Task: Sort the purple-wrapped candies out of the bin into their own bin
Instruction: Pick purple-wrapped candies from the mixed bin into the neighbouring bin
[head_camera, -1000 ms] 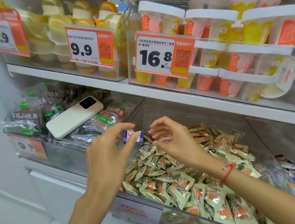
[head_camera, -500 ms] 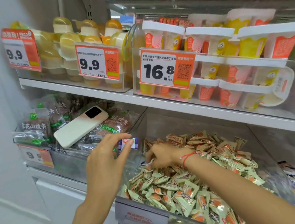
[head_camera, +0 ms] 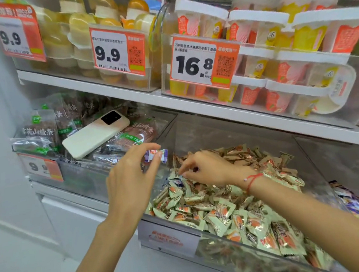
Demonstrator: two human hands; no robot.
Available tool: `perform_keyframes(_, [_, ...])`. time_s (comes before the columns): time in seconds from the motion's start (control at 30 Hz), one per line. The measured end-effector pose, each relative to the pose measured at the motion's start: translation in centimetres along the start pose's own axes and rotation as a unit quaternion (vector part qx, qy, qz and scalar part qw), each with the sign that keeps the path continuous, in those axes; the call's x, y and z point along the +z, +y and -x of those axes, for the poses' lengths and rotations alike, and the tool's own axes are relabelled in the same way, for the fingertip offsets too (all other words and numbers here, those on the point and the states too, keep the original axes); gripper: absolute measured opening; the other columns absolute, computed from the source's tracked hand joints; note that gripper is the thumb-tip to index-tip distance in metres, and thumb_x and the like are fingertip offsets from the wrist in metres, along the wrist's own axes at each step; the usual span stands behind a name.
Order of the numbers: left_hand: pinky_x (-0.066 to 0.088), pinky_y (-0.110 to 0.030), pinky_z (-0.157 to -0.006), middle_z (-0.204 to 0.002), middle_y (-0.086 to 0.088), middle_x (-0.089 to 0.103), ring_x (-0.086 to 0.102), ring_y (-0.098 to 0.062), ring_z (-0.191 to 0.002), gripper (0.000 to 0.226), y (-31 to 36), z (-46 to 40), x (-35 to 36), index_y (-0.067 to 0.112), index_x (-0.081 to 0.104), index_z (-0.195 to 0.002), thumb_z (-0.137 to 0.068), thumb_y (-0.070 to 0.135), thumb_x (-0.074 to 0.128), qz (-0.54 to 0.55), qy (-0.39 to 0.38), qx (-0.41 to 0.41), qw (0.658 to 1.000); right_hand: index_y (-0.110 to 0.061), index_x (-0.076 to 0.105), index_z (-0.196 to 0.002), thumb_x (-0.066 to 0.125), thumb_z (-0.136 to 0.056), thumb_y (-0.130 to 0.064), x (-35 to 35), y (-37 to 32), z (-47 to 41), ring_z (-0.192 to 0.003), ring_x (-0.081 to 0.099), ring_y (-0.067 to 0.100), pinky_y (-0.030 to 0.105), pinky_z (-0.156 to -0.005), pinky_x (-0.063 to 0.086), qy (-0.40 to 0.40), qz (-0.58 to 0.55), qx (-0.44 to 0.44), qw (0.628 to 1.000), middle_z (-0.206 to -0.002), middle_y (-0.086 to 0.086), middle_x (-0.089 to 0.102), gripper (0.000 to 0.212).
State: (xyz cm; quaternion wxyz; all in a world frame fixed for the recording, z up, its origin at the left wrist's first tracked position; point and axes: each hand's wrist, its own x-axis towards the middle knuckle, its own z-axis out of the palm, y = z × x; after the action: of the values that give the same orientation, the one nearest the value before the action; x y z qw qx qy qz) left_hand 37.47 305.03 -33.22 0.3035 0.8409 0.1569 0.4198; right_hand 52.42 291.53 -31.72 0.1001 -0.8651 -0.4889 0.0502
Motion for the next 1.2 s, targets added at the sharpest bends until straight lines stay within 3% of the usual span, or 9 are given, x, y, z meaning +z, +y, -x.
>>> perform_keyframes(0.13, [0.046, -0.031, -0.051, -0.089, 0.020, 0.060, 0.049, -0.001, -0.056, 0.014, -0.2, 0.0, 0.0, 0.037, 0.064, -0.102, -0.090, 0.039, 0.057, 0.005, 0.007, 0.009, 1.000, -0.017, 0.063, -0.118, 0.056, -0.090, -0.034, 3.6, 0.3, -4.3, -0.128, 0.046, 0.029, 0.048, -0.118, 0.018, -0.100, 0.125, 0.088, 0.983, -0.129, 0.009, 0.059, 0.033])
perform_keyframes(0.3, [0.049, -0.031, -0.053, -0.094, 0.020, 0.062, 0.050, -0.003, -0.057, 0.014, -0.2, -0.2, 0.0, 0.039, 0.064, -0.102, -0.090, 0.040, 0.057, 0.006, 0.002, 0.009, 1.000, -0.026, 0.052, -0.131, 0.055, -0.089, -0.016, 4.1, 0.2, -4.6, -0.115, 0.055, 0.028, 0.031, -0.082, 0.042, -0.092, 0.093, 0.051, 0.990, -0.125, 0.007, 0.060, 0.043])
perform_keyframes(0.43, [0.046, -0.028, -0.052, -0.089, 0.021, 0.062, 0.052, -0.003, -0.057, 0.010, -0.1, -0.2, -0.1, 0.042, 0.064, -0.098, -0.089, 0.041, 0.059, -0.004, -0.004, -0.003, 1.000, -0.030, 0.065, -0.115, 0.051, -0.086, -0.006, 2.4, 0.0, -2.4, -0.107, 0.052, 0.022, 0.039, -0.107, 0.027, -0.026, 0.080, -0.006, 0.996, -0.106, 0.003, 0.066, 0.040])
perform_keyframes(0.53, [0.047, -0.028, -0.054, -0.087, 0.021, 0.061, 0.054, -0.002, -0.058, 0.009, 0.0, -0.3, -0.4, 0.043, 0.064, -0.097, -0.089, 0.040, 0.061, -0.009, -0.007, -0.009, 1.000, -0.031, 0.069, -0.112, 0.054, -0.091, -0.014, 0.5, -0.6, 1.0, -0.088, 0.041, 0.011, 0.032, -0.089, 0.027, -0.013, 0.050, -0.050, 0.997, -0.089, -0.004, 0.061, 0.030])
perform_keyframes(0.63, [0.050, -0.032, -0.057, -0.091, 0.021, 0.062, 0.057, -0.008, -0.062, 0.010, 0.2, 0.0, -0.3, 0.042, 0.064, -0.099, -0.090, 0.039, 0.060, -0.010, -0.010, -0.002, 1.000, -0.032, 0.065, -0.119, 0.055, -0.095, -0.023, -0.4, -0.5, 5.3, -0.088, 0.052, 0.010, 0.031, -0.085, 0.039, -0.026, 0.031, -0.056, 0.998, -0.093, -0.008, 0.066, 0.028])
perform_keyframes(0.73, [0.049, -0.032, -0.058, -0.096, 0.021, 0.063, 0.057, -0.009, -0.065, 0.012, 0.1, 0.1, -0.1, 0.040, 0.063, -0.102, -0.091, 0.039, 0.057, -0.001, -0.013, 0.008, 1.000, -0.035, 0.061, -0.124, 0.052, -0.095, -0.022, -1.4, -0.4, 8.9, -0.084, 0.057, 0.001, 0.015, -0.082, 0.041, -0.081, 0.019, -0.031, 0.996, -0.087, -0.020, 0.060, 0.033])
perform_keyframes(0.83, [0.047, -0.030, -0.058, -0.098, 0.020, 0.062, 0.054, -0.007, -0.063, 0.014, -0.1, 0.1, 0.1, 0.040, 0.063, -0.104, -0.092, 0.039, 0.056, 0.008, -0.011, 0.004, 1.000, -0.038, 0.067, -0.112, 0.054, -0.094, -0.030, -2.7, 0.3, 10.0, -0.101, 0.050, 0.001, 0.025, -0.095, 0.037, -0.079, 0.036, -0.010, 0.996, -0.099, -0.016, 0.061, 0.023])
perform_keyframes(1.03, [0.036, -0.020, -0.054, -0.097, 0.024, 0.061, 0.046, 0.001, -0.059, 0.015, -0.3, 0.0, 0.5, 0.041, 0.063, -0.103, -0.091, 0.041, 0.055, 0.022, -0.009, -0.008, 1.000, -0.030, 0.069, -0.111, 0.054, -0.096, -0.028, -2.6, -0.1, 3.4, -0.102, 0.060, 0.006, 0.032, -0.090, 0.048, 0.027, -0.001, -0.028, 0.999, -0.111, -0.012, 0.067, 0.021])
perform_keyframes(1.2, [0.041, -0.023, -0.054, -0.093, 0.025, 0.060, 0.050, 0.000, -0.061, 0.014, -0.3, 0.1, 0.4, 0.043, 0.063, -0.102, -0.090, 0.042, 0.055, 0.042, -0.001, -0.010, 0.999, -0.018, 0.064, -0.093, 0.059, -0.091, -0.038, 1.5, 0.5, -4.1, -0.075, 0.056, 0.015, 0.032, -0.071, 0.045, -0.153, 0.106, 0.020, 0.982, -0.084, -0.002, 0.061, 0.021])
